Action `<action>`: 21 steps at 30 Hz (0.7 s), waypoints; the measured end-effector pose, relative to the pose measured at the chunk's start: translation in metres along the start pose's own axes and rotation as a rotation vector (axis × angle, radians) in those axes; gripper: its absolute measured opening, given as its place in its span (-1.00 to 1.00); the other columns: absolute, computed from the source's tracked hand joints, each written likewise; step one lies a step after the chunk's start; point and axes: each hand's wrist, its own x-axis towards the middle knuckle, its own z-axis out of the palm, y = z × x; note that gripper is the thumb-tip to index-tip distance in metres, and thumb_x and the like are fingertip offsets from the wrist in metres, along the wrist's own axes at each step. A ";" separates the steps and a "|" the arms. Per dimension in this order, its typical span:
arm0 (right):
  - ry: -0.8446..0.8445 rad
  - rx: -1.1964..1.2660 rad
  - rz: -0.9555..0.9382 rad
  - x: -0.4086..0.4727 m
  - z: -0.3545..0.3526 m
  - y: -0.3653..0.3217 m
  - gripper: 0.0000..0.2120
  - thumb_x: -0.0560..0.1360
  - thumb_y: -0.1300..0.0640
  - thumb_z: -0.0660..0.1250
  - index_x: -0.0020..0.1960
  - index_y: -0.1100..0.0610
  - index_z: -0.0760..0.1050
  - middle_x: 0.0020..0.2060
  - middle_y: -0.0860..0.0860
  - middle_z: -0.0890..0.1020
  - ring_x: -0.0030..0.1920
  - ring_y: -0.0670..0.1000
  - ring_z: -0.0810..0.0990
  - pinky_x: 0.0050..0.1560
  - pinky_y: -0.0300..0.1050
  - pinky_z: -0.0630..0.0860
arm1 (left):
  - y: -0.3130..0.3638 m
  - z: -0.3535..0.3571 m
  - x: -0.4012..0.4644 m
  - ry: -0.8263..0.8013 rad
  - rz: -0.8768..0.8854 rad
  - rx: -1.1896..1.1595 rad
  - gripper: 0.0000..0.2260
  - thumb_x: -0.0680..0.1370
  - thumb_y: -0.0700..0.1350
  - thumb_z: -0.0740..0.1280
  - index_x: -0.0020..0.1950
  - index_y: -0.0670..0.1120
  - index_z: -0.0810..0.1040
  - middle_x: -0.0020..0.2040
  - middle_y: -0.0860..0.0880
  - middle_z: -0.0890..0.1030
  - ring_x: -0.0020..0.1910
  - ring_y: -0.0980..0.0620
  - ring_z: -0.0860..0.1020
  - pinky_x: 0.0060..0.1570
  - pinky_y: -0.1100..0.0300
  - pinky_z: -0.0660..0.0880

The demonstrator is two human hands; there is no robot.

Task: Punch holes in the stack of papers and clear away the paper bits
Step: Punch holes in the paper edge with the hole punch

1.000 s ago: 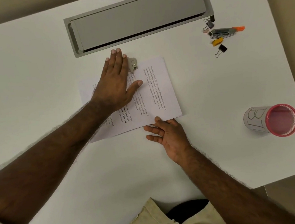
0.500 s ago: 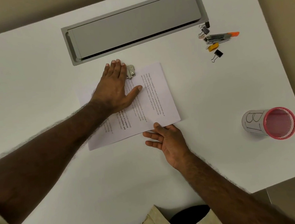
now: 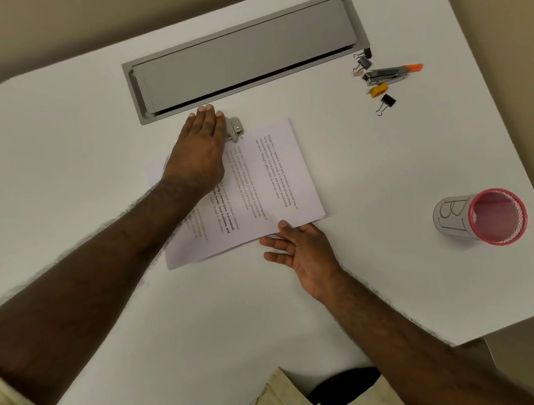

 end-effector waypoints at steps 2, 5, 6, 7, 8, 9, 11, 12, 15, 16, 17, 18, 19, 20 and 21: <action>0.003 0.000 0.002 -0.001 -0.002 0.001 -0.69 0.69 0.15 0.35 0.43 0.11 0.51 0.07 0.16 0.79 0.08 0.21 0.79 -0.13 0.05 0.74 | -0.001 -0.002 0.000 0.022 0.009 0.000 -0.36 0.76 -0.15 0.19 0.74 -0.21 -0.09 0.75 -0.24 -0.09 0.75 -0.18 -0.10 0.73 -0.03 -0.11; 0.006 -0.005 0.002 -0.004 -0.007 0.002 -0.70 0.70 0.15 0.35 0.41 0.08 0.52 0.07 0.15 0.79 0.08 0.20 0.79 -0.13 0.04 0.74 | -0.004 -0.005 -0.001 0.045 0.020 -0.031 -0.36 0.75 -0.19 0.20 0.74 -0.22 -0.06 0.75 -0.24 -0.06 0.75 -0.18 -0.07 0.73 -0.05 -0.08; 0.005 -0.005 0.001 -0.005 -0.010 0.002 -0.71 0.70 0.15 0.35 0.41 0.08 0.52 0.07 0.15 0.79 0.08 0.20 0.79 -0.13 0.04 0.74 | -0.005 -0.005 -0.002 0.057 0.021 -0.050 -0.37 0.74 -0.19 0.19 0.74 -0.21 -0.04 0.75 -0.24 -0.04 0.75 -0.18 -0.06 0.73 -0.05 -0.07; 0.004 -0.005 0.001 -0.006 -0.013 0.002 -0.71 0.70 0.15 0.35 0.40 0.07 0.53 0.07 0.15 0.79 0.08 0.20 0.79 -0.13 0.04 0.74 | -0.006 -0.006 -0.004 0.073 0.019 -0.071 -0.39 0.74 -0.20 0.19 0.74 -0.21 -0.01 0.75 -0.24 -0.02 0.75 -0.18 -0.04 0.73 -0.05 -0.06; 0.004 -0.007 0.003 -0.008 -0.016 0.002 -0.72 0.70 0.14 0.35 0.40 0.08 0.53 0.06 0.15 0.79 0.07 0.20 0.79 -0.14 0.03 0.73 | -0.008 -0.006 -0.006 0.092 0.014 -0.096 -0.40 0.74 -0.21 0.19 0.74 -0.21 0.01 0.75 -0.23 0.01 0.75 -0.18 -0.01 0.73 -0.05 -0.05; 0.005 -0.012 0.007 -0.009 -0.019 0.002 -0.73 0.69 0.14 0.35 0.39 0.09 0.54 0.04 0.14 0.79 0.07 0.19 0.80 -0.15 0.02 0.73 | -0.009 -0.007 -0.008 0.113 0.005 -0.127 -0.42 0.75 -0.20 0.19 0.74 -0.21 0.05 0.74 -0.23 0.04 0.75 -0.17 0.02 0.73 -0.04 -0.03; 0.009 -0.023 0.015 -0.012 -0.024 0.001 -0.74 0.69 0.15 0.35 0.37 0.11 0.55 0.00 0.12 0.80 0.05 0.18 0.80 -0.17 0.00 0.73 | -0.011 -0.007 -0.015 0.160 -0.027 -0.199 -0.46 0.76 -0.17 0.18 0.72 -0.20 0.13 0.73 -0.22 0.13 0.73 -0.18 0.10 0.72 -0.06 0.04; 0.010 -0.030 0.015 -0.014 -0.027 0.001 -0.75 0.69 0.15 0.35 0.36 0.11 0.55 -0.01 0.11 0.80 0.04 0.18 0.80 -0.18 0.00 0.72 | -0.011 -0.007 -0.019 0.187 -0.050 -0.241 -0.49 0.76 -0.15 0.18 0.71 -0.20 0.17 0.72 -0.22 0.19 0.72 -0.20 0.15 0.71 -0.08 0.09; 0.012 -0.050 0.006 -0.021 -0.036 0.000 -0.79 0.69 0.15 0.36 0.32 0.10 0.58 -0.01 0.11 0.80 0.04 0.18 0.80 -0.19 -0.01 0.72 | -0.010 -0.007 -0.035 0.263 -0.123 -0.347 -0.53 0.77 -0.12 0.19 0.68 -0.19 0.28 0.67 -0.21 0.32 0.66 -0.24 0.29 0.66 -0.13 0.22; 0.011 -0.060 -0.001 -0.023 -0.040 -0.001 -0.79 0.69 0.15 0.36 0.31 0.09 0.59 0.00 0.13 0.79 0.04 0.18 0.80 -0.19 -0.01 0.72 | -0.009 -0.006 -0.042 0.286 -0.134 -0.358 -0.55 0.77 -0.13 0.20 0.66 -0.20 0.33 0.64 -0.21 0.37 0.63 -0.26 0.34 0.64 -0.13 0.27; 0.008 -0.069 -0.008 -0.025 -0.043 -0.002 -0.80 0.69 0.15 0.36 0.30 0.09 0.59 0.02 0.14 0.79 0.04 0.19 0.80 -0.19 -0.01 0.72 | -0.007 -0.005 -0.049 0.313 -0.134 -0.364 -0.58 0.76 -0.14 0.21 0.62 -0.21 0.38 0.60 -0.23 0.43 0.58 -0.27 0.41 0.60 -0.13 0.33; 0.005 -0.080 -0.013 -0.028 -0.046 -0.003 -0.79 0.68 0.15 0.36 0.30 0.10 0.59 0.03 0.15 0.79 0.04 0.19 0.80 -0.19 -0.01 0.72 | -0.005 -0.004 -0.056 0.340 -0.129 -0.369 -0.62 0.76 -0.16 0.23 0.56 -0.24 0.45 0.54 -0.25 0.51 0.50 -0.29 0.49 0.53 -0.12 0.40; -0.001 -0.091 -0.017 -0.030 -0.048 -0.005 -0.79 0.69 0.15 0.36 0.31 0.11 0.59 0.02 0.15 0.78 0.04 0.19 0.80 -0.20 -0.01 0.72 | -0.003 -0.003 -0.062 0.359 -0.126 -0.379 -0.66 0.75 -0.17 0.24 0.50 -0.26 0.52 0.47 -0.26 0.57 0.42 -0.29 0.55 0.45 -0.10 0.45; -0.008 -0.105 -0.020 -0.033 -0.051 -0.006 -0.78 0.69 0.15 0.36 0.31 0.12 0.59 0.02 0.15 0.78 0.03 0.18 0.80 -0.20 -0.01 0.72 | 0.000 -0.002 -0.068 0.363 -0.130 -0.395 -0.69 0.74 -0.17 0.25 0.44 -0.26 0.56 0.41 -0.26 0.62 0.36 -0.29 0.59 0.40 -0.08 0.48; -0.017 -0.119 -0.022 -0.036 -0.053 -0.007 -0.78 0.69 0.15 0.35 0.32 0.12 0.59 0.01 0.15 0.78 0.02 0.17 0.80 -0.20 -0.01 0.72 | 0.003 -0.001 -0.072 0.350 -0.140 -0.414 -0.70 0.74 -0.16 0.25 0.42 -0.24 0.58 0.39 -0.24 0.63 0.35 -0.27 0.60 0.39 -0.07 0.49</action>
